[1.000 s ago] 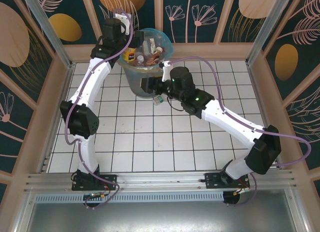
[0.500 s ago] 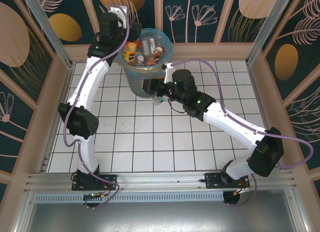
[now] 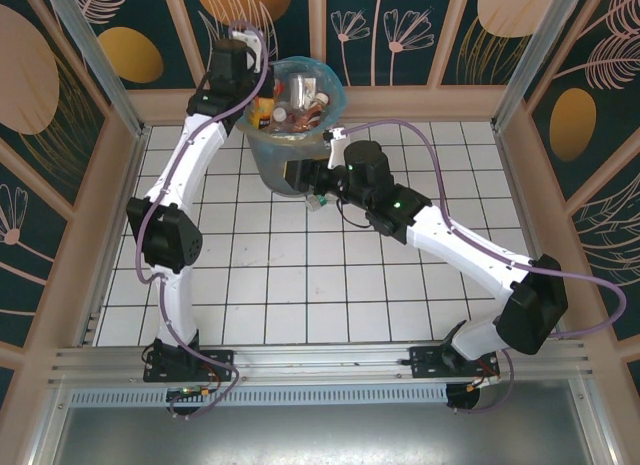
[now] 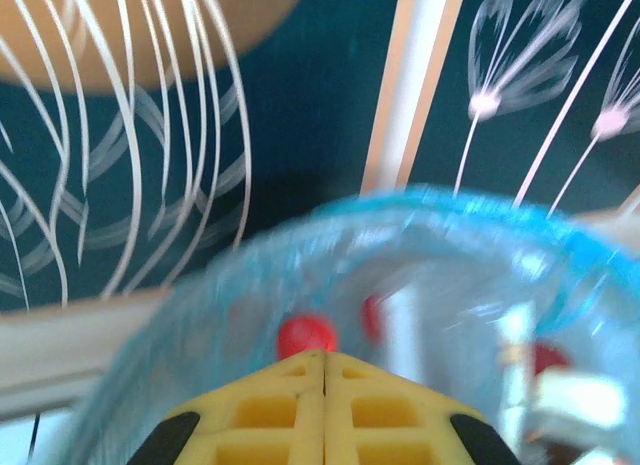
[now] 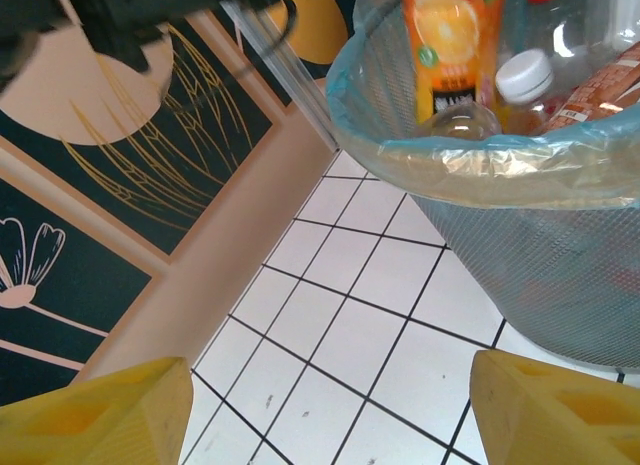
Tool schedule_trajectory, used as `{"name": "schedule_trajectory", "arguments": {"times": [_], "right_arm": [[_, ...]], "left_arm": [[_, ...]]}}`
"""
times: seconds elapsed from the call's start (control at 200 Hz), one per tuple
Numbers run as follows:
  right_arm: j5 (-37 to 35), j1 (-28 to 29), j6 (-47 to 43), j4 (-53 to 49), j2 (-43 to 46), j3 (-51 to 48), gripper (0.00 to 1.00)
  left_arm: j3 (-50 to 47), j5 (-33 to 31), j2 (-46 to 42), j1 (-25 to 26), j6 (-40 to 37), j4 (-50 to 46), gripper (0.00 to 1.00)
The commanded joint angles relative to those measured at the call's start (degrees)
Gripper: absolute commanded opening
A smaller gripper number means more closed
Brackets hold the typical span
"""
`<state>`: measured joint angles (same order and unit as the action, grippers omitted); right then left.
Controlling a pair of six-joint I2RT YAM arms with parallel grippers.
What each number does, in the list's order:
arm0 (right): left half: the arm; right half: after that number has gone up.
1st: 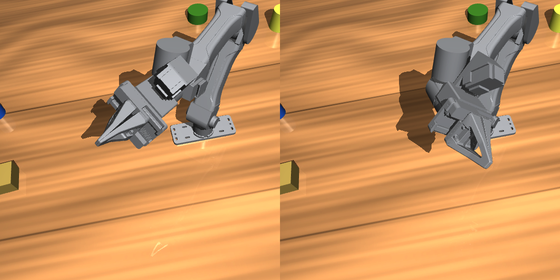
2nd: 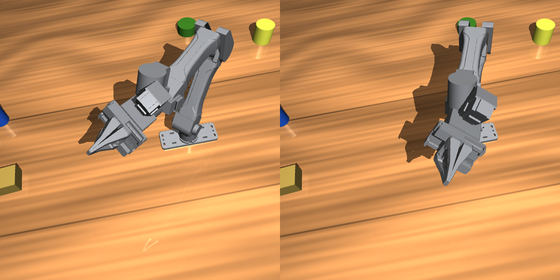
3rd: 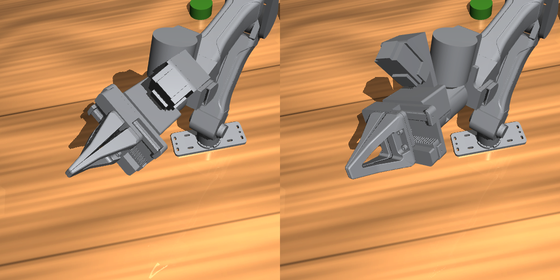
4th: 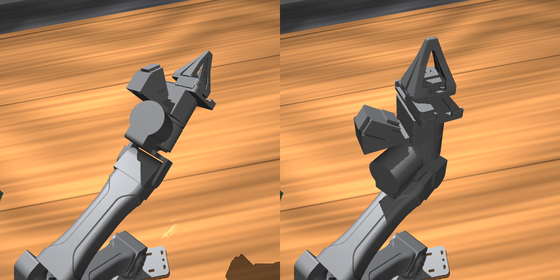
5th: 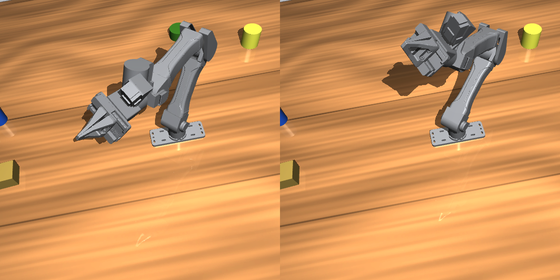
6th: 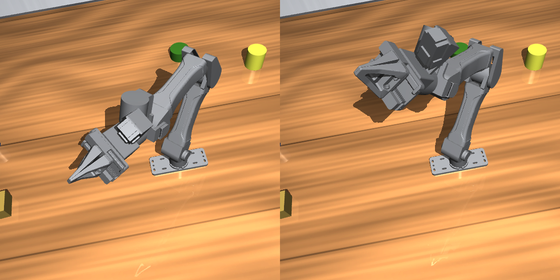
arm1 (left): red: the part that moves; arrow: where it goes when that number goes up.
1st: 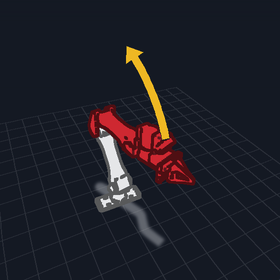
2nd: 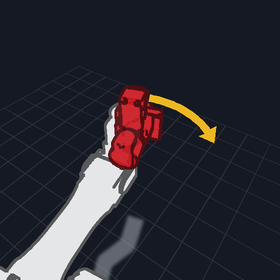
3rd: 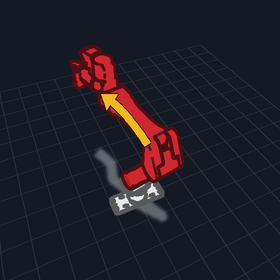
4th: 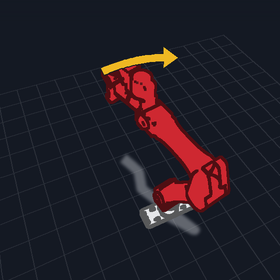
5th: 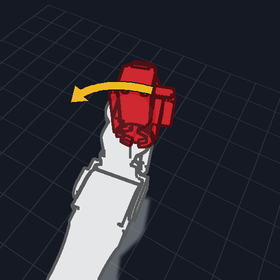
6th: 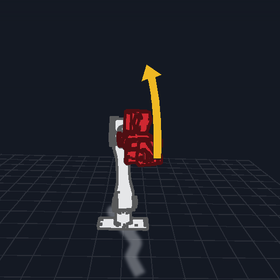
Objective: Put the plastic bottles in the bin
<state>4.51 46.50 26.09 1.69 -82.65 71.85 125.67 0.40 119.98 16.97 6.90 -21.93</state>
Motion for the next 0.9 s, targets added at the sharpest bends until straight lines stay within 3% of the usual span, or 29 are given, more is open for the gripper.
{"name": "schedule_trajectory", "arguments": {"times": [0.0, 0.18, 0.405, 0.525, 0.676, 0.776, 0.896], "right_arm": [[-0.4, 0.4, 0.9, 1.9, 0.7, -1.4, 0.74], [0.6, 0.4, 1.4, 2.4, -0.4, -1.2, 0.74], [1.1, 0.5, 1.2, 1.8, -1.4, 0.4, 0.74], [0.5, 0.5, 1.1, 1.4, -0.9, 0.7, 0.74], [-2.0, 0.5, -0.3, -0.2, 0.7, 1.0, 0.74], [-6.0, 0.5, -1.6, -2.2, 2.2, 1.6, 0.75], [-12.7, -0.1, -3.0, -5.2, 4.1, 1.9, 0.75]], "left_arm": [[-7.8, 0.2, -2.0, -0.2, 0.1, -3.6, 0.06], [-17.3, -0.1, -5.3, -0.3, -0.2, 0.2, 0.06], [-10.1, 0.6, -3.1, -0.3, -0.9, -2.6, 0.1], [-0.8, 0.8, -1.1, -0.2, -0.9, -6.1, 0.26], [7.4, 0.8, -2.9, -0.2, -0.4, -6.9, 0.53], [6.8, 1.0, -7.4, -0.2, 0.6, -4.9, 0.57], [-1.8, 2.2, -15.0, 0.4, 1.4, -1.1, 0.58]]}}
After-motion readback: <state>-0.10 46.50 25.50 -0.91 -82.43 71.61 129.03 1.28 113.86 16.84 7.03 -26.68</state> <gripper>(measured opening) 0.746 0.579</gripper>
